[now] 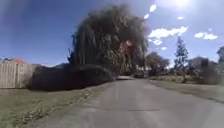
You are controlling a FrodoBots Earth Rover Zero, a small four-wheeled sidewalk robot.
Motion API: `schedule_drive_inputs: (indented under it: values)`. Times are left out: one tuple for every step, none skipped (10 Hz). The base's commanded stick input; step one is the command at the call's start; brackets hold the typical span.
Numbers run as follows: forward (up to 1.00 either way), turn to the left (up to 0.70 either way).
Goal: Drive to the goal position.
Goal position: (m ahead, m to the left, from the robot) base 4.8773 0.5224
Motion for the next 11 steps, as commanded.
schedule_drive_inputs:
  values:
    - [1.0, -0.23]
    - [1.0, -0.08]
    - [1.0, -0.1]
    - [1.0, -0.21]
    - [1.0, -0.33]
    - [1.0, -0.34]
    - [1.0, -0.21]
    - [1.0, -0.07]
    - [1.0, -0.01]
    - [1.0, -0.03]
    - [1.0, -0.05]
